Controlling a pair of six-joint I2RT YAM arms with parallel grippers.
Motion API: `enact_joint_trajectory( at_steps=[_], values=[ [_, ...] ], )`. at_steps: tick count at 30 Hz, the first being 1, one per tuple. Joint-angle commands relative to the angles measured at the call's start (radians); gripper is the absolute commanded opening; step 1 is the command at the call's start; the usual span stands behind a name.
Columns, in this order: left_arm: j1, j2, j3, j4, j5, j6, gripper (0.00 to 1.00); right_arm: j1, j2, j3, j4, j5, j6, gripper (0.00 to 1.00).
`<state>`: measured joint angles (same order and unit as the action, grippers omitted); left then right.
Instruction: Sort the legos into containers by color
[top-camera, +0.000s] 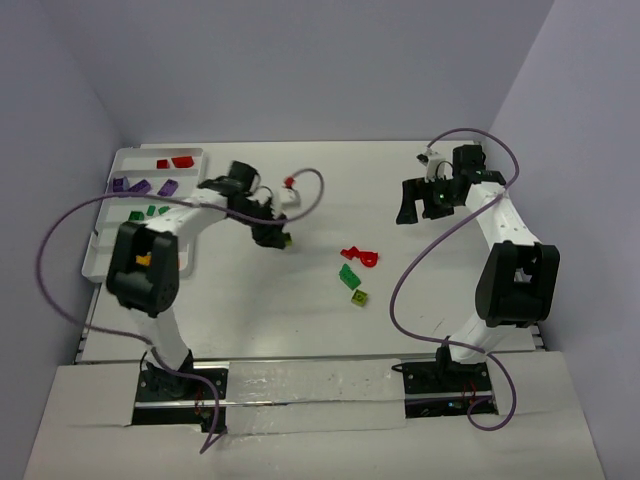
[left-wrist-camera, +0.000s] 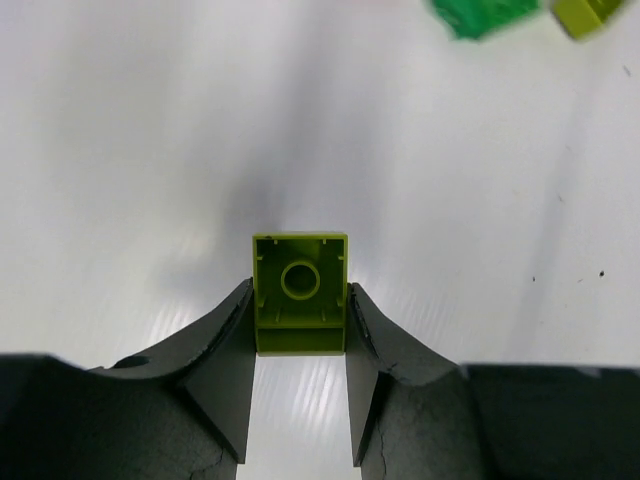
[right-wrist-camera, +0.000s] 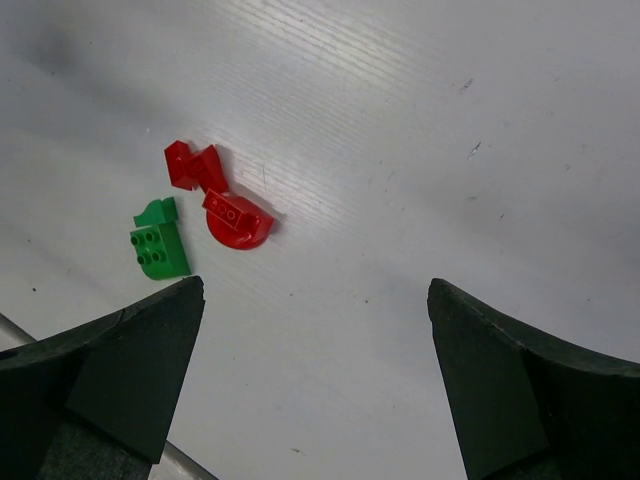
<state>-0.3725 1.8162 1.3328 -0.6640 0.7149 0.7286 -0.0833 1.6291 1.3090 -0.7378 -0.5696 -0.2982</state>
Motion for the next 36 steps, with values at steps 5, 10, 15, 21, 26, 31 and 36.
enact_joint_trajectory(
  at_steps=[5,10,15,21,26,31,36],
  values=[
    [0.400,-0.286,-0.052,-0.073,-0.108,-0.369,0.00,0.028,-0.022,0.042,0.033,-0.010,0.005,0.99],
    [0.646,-0.291,-0.025,-0.141,-0.202,-0.477,0.00,0.046,-0.012,0.039,0.042,-0.004,0.008,0.99],
    [0.765,-0.199,0.045,-0.203,-0.305,-0.471,0.00,0.053,-0.007,0.032,0.058,-0.003,0.010,0.99],
    [0.768,-0.127,0.048,-0.171,-0.355,-0.515,0.00,0.053,-0.008,0.031,0.060,0.001,0.009,0.99],
    [0.738,-0.080,0.036,-0.107,-0.387,-0.581,0.02,0.053,-0.014,0.025,0.060,0.007,0.010,0.99],
    [0.685,-0.062,0.019,-0.040,-0.430,-0.623,0.10,0.053,-0.017,0.018,0.056,0.019,0.007,0.99],
    [0.627,-0.033,0.011,-0.007,-0.463,-0.652,0.17,0.053,-0.024,0.016,0.047,0.035,-0.003,1.00]
  ],
)
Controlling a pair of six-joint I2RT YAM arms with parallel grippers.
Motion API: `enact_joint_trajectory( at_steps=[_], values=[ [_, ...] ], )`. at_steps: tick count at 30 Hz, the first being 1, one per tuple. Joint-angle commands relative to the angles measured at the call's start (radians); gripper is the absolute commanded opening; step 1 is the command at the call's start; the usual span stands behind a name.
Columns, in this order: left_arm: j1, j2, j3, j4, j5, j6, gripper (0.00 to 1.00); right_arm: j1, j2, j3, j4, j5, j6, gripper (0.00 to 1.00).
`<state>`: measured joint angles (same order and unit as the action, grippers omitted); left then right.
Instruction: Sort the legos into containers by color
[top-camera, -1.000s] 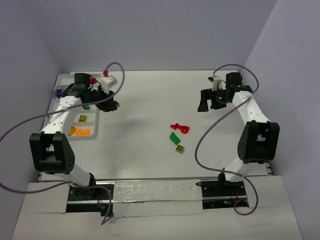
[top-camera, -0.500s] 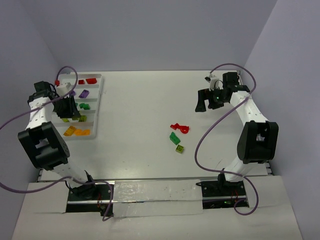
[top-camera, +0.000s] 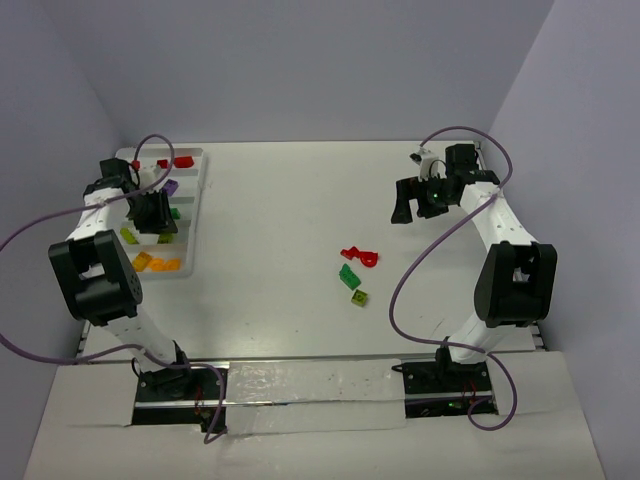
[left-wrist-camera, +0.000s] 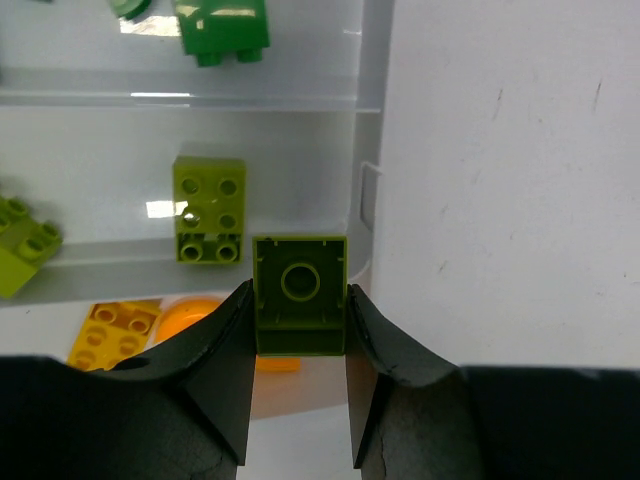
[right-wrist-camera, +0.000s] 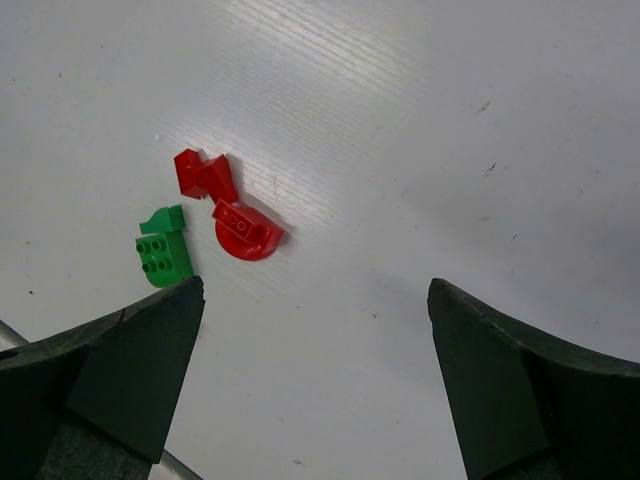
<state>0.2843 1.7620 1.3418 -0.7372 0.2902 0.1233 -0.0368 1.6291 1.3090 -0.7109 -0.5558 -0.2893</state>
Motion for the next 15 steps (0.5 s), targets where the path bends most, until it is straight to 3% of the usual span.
enact_joint_trajectory(
  at_steps=[1,8,15],
  values=[
    [-0.034,0.025,0.001,0.072,-0.044,-0.051,0.19,0.006,-0.023,0.016,0.018,0.023,-0.014,1.00],
    [-0.051,0.068,0.019,0.090,-0.076,-0.067,0.26,0.006,-0.035,0.013,0.002,0.037,-0.033,1.00],
    [-0.078,0.093,0.040,0.088,-0.098,-0.064,0.50,0.006,-0.032,0.017,-0.004,0.033,-0.044,1.00]
  ],
)
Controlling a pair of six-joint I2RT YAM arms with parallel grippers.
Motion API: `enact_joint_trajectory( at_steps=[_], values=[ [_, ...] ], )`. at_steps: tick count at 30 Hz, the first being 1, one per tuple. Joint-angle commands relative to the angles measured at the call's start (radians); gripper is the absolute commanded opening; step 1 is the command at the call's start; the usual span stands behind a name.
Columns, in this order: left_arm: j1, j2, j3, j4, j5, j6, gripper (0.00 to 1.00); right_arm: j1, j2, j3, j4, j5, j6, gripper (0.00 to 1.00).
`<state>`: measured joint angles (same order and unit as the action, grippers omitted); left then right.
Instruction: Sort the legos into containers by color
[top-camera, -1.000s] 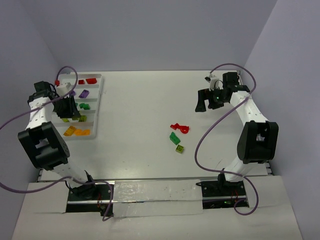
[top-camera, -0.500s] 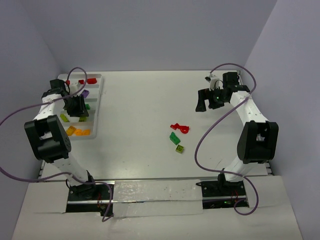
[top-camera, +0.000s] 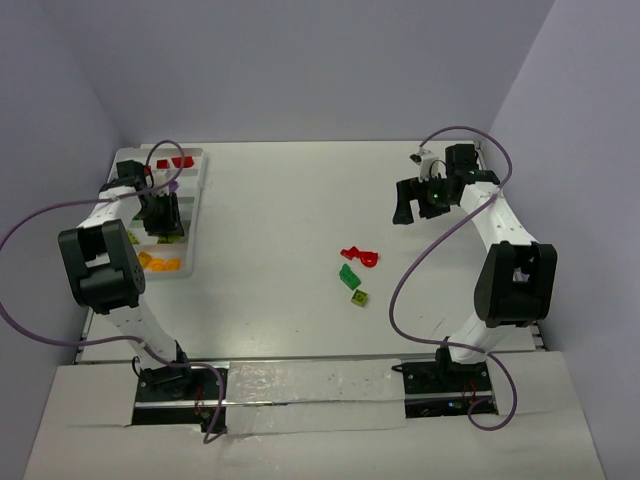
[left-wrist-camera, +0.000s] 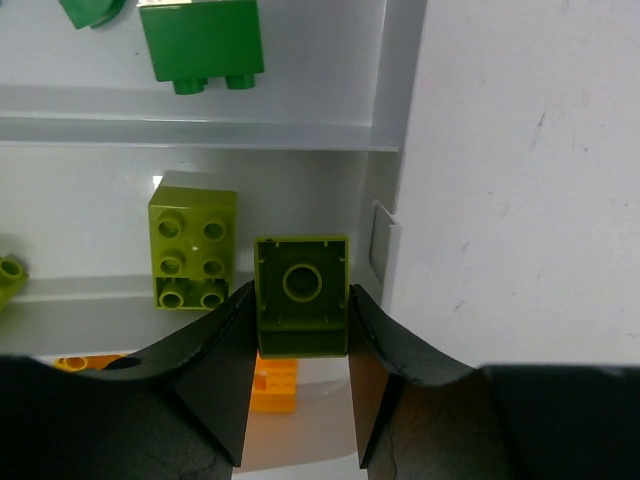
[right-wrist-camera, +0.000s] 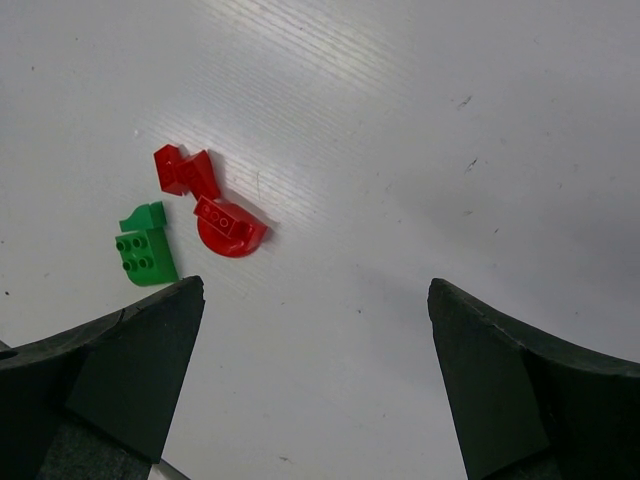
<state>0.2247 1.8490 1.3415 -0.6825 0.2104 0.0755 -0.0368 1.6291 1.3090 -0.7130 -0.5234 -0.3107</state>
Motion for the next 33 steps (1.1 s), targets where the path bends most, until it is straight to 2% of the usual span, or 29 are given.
enact_joint_trajectory(
  at_steps=[1,4,9,12,15,19,27,33],
  values=[
    [-0.020,0.005,0.041,0.034,-0.021,-0.016,0.52,0.006,-0.033,0.017,-0.007,0.000,-0.029,1.00],
    [-0.027,0.000,0.045,0.032,-0.026,-0.011,0.61,0.007,-0.038,0.011,-0.026,-0.011,-0.062,1.00],
    [-0.025,-0.002,0.052,0.024,-0.037,-0.006,0.63,0.017,-0.063,-0.009,-0.086,-0.010,-0.141,1.00],
    [-0.027,-0.032,0.067,0.015,-0.007,0.003,0.63,0.035,-0.104,-0.034,-0.171,-0.029,-0.316,0.99],
    [-0.033,-0.105,0.073,0.029,0.073,0.023,0.63,0.162,-0.183,-0.121,-0.257,-0.003,-0.506,0.98],
    [-0.061,-0.174,0.098,0.033,0.139,0.035,0.64,0.322,-0.263,-0.242,-0.282,0.048,-0.594,0.97],
    [-0.122,-0.230,0.142,0.024,0.143,-0.014,0.64,0.539,-0.219,-0.290,-0.234,0.072,-0.474,0.94],
    [-0.122,-0.278,0.105,0.021,0.109,0.017,0.64,0.629,-0.144,-0.310,-0.168,0.105,-0.313,0.94]
  ],
)
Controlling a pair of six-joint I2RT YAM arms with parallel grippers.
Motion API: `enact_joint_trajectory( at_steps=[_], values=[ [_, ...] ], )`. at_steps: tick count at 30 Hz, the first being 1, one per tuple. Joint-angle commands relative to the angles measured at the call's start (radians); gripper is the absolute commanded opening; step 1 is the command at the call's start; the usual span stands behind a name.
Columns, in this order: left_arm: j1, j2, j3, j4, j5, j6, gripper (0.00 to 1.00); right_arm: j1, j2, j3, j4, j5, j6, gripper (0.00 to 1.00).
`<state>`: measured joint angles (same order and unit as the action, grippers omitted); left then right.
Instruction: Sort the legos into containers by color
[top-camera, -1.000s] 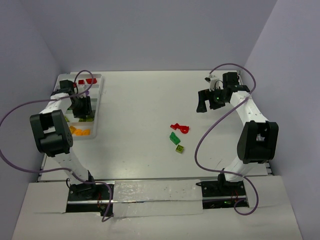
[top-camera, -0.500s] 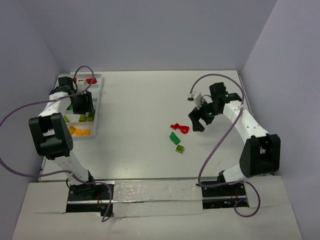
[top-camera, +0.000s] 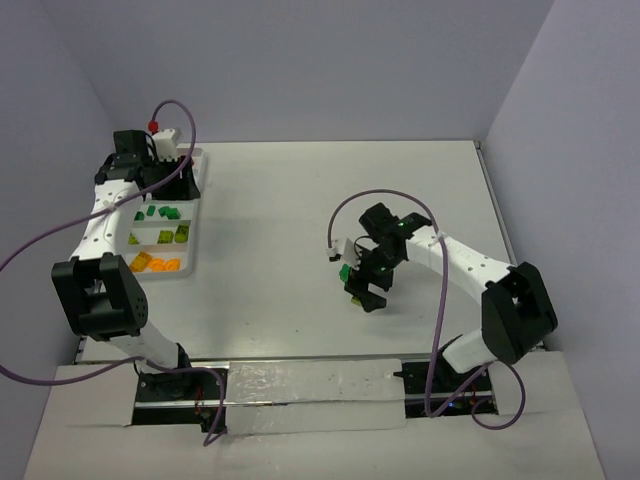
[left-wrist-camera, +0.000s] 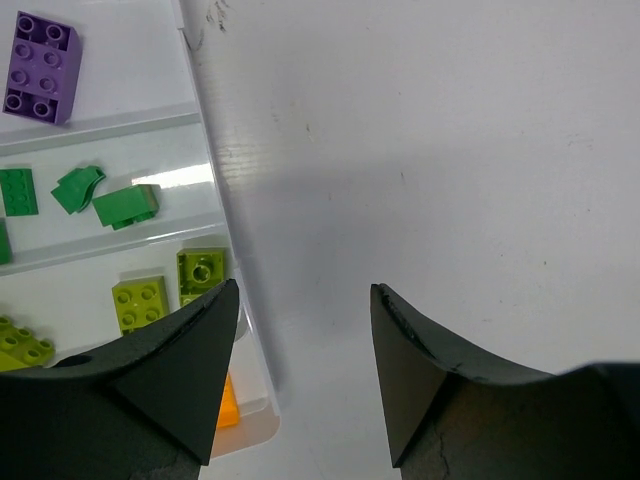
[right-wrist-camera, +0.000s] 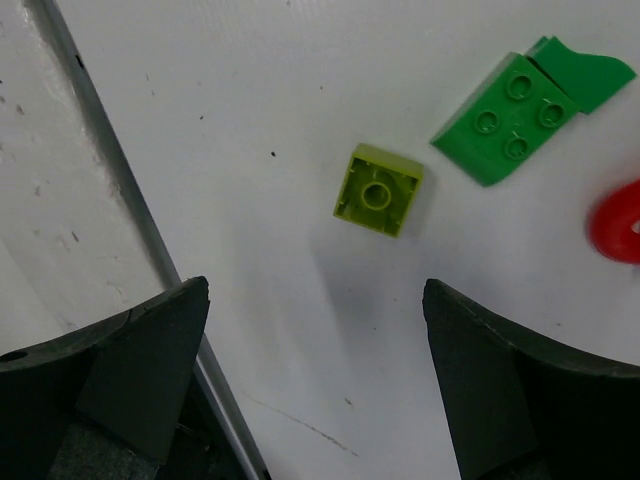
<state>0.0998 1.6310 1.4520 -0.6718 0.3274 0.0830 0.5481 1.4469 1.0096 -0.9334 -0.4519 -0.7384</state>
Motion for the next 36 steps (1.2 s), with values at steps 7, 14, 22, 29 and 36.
enact_joint_trajectory(
  at_steps=[7,14,22,29,36],
  values=[
    [0.001,-0.128,-0.077,0.045,-0.051,0.045,0.65,0.106,0.147,0.001,0.126,0.114,0.285,0.94],
    [0.002,-0.148,-0.112,0.059,-0.051,0.051,0.65,0.127,0.197,-0.013,0.200,0.239,0.369,0.92],
    [0.002,-0.145,-0.113,0.081,-0.018,0.042,0.64,0.129,0.240,-0.025,0.261,0.318,0.384,0.77],
    [0.003,-0.177,-0.133,0.089,0.041,0.036,0.62,0.142,0.200,-0.091,0.312,0.344,0.375,0.51],
    [0.003,-0.204,-0.167,0.070,0.177,-0.009,0.61,0.141,0.065,-0.086,0.317,0.180,0.352,0.25]
  ],
)
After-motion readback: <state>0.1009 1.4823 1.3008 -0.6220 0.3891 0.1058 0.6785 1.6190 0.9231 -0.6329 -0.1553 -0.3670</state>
